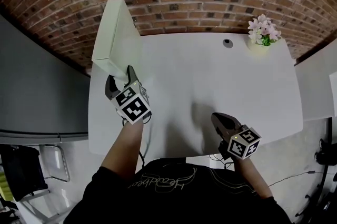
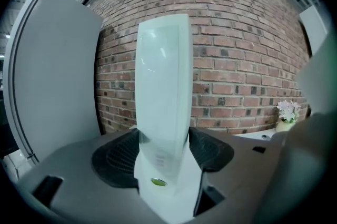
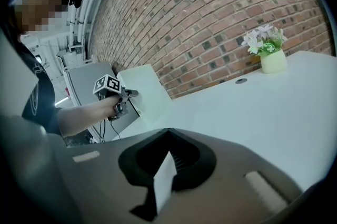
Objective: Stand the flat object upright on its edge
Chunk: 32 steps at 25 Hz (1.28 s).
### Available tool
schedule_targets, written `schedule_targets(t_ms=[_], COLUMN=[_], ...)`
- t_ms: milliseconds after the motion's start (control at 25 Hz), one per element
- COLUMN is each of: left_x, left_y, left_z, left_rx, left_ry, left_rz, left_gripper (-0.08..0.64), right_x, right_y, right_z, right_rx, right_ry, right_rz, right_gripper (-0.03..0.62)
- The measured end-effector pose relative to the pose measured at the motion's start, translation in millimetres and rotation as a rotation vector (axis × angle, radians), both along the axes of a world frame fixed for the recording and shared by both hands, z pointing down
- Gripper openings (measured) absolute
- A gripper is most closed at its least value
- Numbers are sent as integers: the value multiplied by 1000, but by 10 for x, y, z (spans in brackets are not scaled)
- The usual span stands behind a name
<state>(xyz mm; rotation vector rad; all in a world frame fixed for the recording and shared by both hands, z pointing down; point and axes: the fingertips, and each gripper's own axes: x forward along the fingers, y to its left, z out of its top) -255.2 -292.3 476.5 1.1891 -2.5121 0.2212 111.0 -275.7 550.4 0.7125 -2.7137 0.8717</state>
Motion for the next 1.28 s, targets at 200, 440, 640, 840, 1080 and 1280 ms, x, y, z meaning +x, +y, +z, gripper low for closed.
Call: schedule_targets(t_ms=[200,440,640,840,1080,1280], left_x=[19,173,489,1267,2191,2763], left_y=[6,224,537,867,1365,1889], left_z=[-45,11,132,64,-196,-498], left_rx=[28,61,44,32,100,151], left_ry=[18,107,252,333,504,555], left_rz=[46,135,299,631,914,1113], left_gripper=[284,324,322,306,191,3], right_x=[64,149,362,575,724,776], right_y=[37,203,333,543,951,1447], right_z=[-28,-69,-238,-493,-986,-1412], right_rx=[7,30,67,109,215,253], right_ry=[-1,16,-26,-44,-57,-105], right_rz=[9,-34,-37,-47,-116,-163], right_gripper=[5,5,5,5,5,5])
